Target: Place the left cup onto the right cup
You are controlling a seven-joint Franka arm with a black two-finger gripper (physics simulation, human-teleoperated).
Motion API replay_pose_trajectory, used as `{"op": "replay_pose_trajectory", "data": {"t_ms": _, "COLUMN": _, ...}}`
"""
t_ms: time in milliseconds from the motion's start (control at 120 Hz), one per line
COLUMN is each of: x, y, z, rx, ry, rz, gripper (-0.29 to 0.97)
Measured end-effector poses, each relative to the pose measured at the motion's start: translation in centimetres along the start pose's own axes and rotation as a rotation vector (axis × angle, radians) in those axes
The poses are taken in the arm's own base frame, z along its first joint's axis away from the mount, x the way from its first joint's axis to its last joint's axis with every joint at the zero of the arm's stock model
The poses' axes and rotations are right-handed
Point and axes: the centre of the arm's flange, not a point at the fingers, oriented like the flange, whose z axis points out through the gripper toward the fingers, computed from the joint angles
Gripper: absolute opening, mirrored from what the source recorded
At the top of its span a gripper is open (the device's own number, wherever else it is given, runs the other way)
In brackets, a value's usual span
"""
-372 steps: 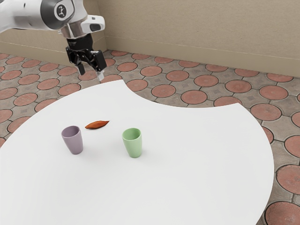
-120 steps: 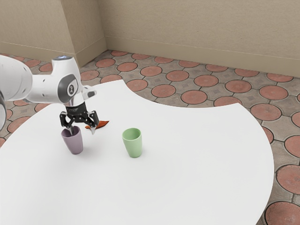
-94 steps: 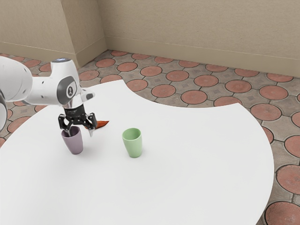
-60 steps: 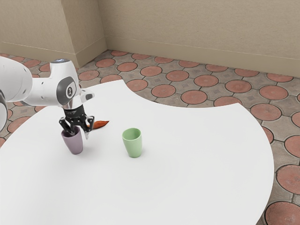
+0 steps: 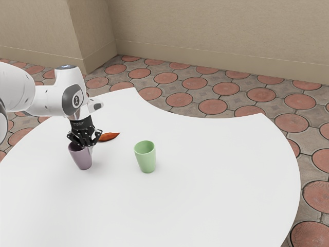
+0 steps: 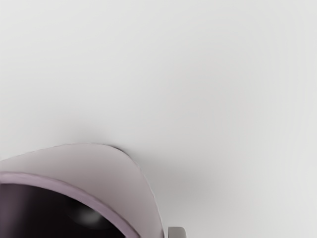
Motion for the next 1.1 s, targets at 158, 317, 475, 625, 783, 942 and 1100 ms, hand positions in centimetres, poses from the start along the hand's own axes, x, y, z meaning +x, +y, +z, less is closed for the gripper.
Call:
{"op": "replay_pose_trajectory", "data": {"t_ms": 158, "x": -0.1, "y": 0.4, "z": -0.5, "rx": 0.004, "ry": 0.004, "rz": 0.009, "gripper": -0.10}}
{"op": "replay_pose_trajectory", "data": {"t_ms": 317, "x": -0.3, "y": 1.0, "z": -1.5, "rx": 0.009, "ry": 0.008, "rz": 0.025, "gripper": -0.10}}
{"op": "replay_pose_trajectory", "data": {"t_ms": 475, "x": -0.9, "y": 2.9, "z": -3.5, "rx": 0.013, "ry": 0.020, "rz": 0.065, "gripper": -0.10}}
{"op": "replay_pose_trajectory", "data": {"t_ms": 625, "x": -1.2, "y": 8.8, "z": -8.5, "rx": 0.009, "ry": 0.064, "rz": 0.160, "gripper": -0.10}}
{"op": "replay_pose_trajectory", "data": {"t_ms": 783, "x": -3.0, "y": 14.2, "z": -11.8, "rx": 0.023, "ry": 0.073, "rz": 0.246, "gripper": -0.10}}
{"op": "replay_pose_trajectory", "data": {"t_ms": 942, "x": -5.8, "y": 17.7, "z": -13.7, "rx": 0.041, "ry": 0.061, "rz": 0.301, "gripper": -0.10}}
{"op": "replay_pose_trajectory", "data": {"t_ms": 1100, "x": -7.5, "y": 20.2, "z": -13.8, "rx": 0.045, "ry": 0.042, "rz": 0.327, "gripper": -0.10}}
